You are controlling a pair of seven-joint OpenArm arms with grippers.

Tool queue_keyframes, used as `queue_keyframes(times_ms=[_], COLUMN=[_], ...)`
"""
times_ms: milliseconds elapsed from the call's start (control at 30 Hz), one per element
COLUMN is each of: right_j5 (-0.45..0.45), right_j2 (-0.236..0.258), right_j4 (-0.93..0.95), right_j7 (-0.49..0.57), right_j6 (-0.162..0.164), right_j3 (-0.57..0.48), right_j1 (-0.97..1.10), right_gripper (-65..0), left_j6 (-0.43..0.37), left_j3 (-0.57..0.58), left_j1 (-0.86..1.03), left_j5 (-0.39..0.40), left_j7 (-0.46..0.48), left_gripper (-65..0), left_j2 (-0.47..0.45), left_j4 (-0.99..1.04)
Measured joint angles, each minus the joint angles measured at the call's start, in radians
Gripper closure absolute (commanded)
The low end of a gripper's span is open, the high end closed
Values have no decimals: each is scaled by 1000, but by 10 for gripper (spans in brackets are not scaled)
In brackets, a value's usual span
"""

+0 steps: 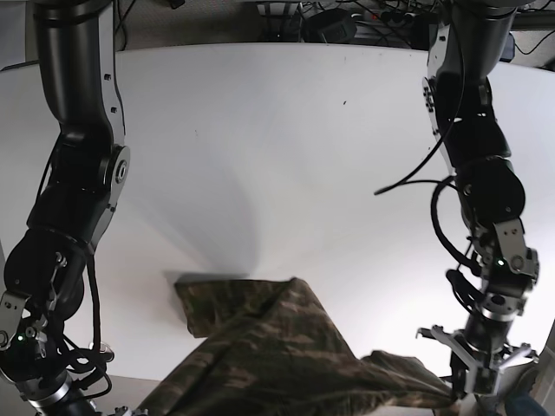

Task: Fold the T-shirt properly
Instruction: 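Grasp another shirt edge with the left gripper and lift with both, then lay the camouflage shirt down and spread it with both grippers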

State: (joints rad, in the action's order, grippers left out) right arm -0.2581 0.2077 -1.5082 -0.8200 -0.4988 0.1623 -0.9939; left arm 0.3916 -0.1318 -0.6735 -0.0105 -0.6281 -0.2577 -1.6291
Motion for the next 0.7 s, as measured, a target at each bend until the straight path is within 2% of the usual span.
queue_keyframes(times_ms=[67,133,267,533,700], right_j5=[-5,-8,-11,-19,-18], right_j2=[-31,-32,-32,-26,-27], right_j4=[4,4,-3,-119,-249], right_j7=[2,10,-3,-17,-4], right_j6=[0,0,0,-6,-7], right_j3=[-1,-1,-1,-1,0], right_j1=[-59,-90,-78,220,432], right_gripper=[-21,-21,-21,-22,-22], left_j6=[21,25,55,66,68], left_j3=[-3,-3,-5,-36,-92], left_j1=[-176,-285,-383,-235,-22], left_j5=[11,11,16,32,27], left_j7=[-58,-73,-149,-215,-212], left_gripper=[0,0,0,0,0], left_j2=[-72,-106,-134,-150,-150], left_j4=[0,-6,-39,-179,-313])
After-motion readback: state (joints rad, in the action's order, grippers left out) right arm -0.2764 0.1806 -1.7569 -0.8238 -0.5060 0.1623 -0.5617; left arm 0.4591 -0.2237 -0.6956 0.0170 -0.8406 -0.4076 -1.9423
